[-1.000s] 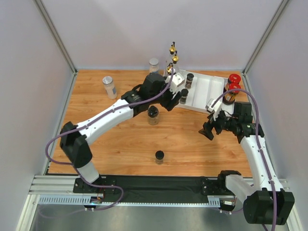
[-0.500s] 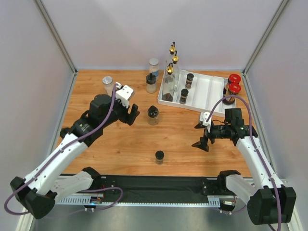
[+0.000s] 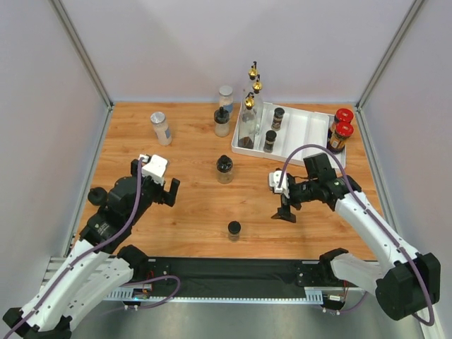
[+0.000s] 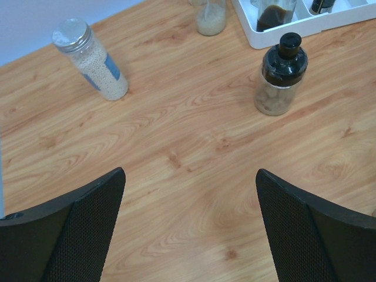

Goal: Organize the condiment bottles
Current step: Pick up the bottle from the center of the board.

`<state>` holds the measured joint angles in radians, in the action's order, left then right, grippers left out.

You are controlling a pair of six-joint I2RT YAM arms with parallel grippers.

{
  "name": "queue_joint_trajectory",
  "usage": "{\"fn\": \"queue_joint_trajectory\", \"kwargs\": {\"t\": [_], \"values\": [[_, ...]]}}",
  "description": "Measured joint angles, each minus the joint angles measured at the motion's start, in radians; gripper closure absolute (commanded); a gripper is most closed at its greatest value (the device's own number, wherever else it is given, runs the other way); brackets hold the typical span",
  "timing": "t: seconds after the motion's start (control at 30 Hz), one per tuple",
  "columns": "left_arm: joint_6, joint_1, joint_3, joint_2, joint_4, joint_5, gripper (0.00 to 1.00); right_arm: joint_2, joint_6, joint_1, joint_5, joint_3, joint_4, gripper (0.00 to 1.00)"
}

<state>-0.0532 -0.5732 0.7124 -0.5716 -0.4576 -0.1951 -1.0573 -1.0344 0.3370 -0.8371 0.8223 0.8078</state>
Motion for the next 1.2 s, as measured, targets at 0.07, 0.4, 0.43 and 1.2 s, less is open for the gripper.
{"fn": "queue_joint_trajectory", "kwargs": {"t": [0.07, 0.4, 0.43, 1.2], "values": [[-0.002, 0.000, -0.010, 0.011, 0.007, -0.014, 0.00, -0.019, 0.000, 0.045, 0.034, 0.015, -0.003, 0.00], [-0.003, 0.000, -0.014, -0.009, 0.013, -0.036, 0.00, -0.119, 0.000, 0.233, 0.156, 0.064, -0.016, 0.00], [-0.003, 0.000, -0.014, -0.009, 0.013, -0.039, 0.00, -0.130, 0.000, 0.249, 0.167, 0.073, -0.016, 0.00], [-0.006, 0.000, -0.014, -0.006, 0.013, -0.103, 0.00, -0.435, 0.061, 0.676, 0.329, 0.211, -0.056, 0.19]]}}
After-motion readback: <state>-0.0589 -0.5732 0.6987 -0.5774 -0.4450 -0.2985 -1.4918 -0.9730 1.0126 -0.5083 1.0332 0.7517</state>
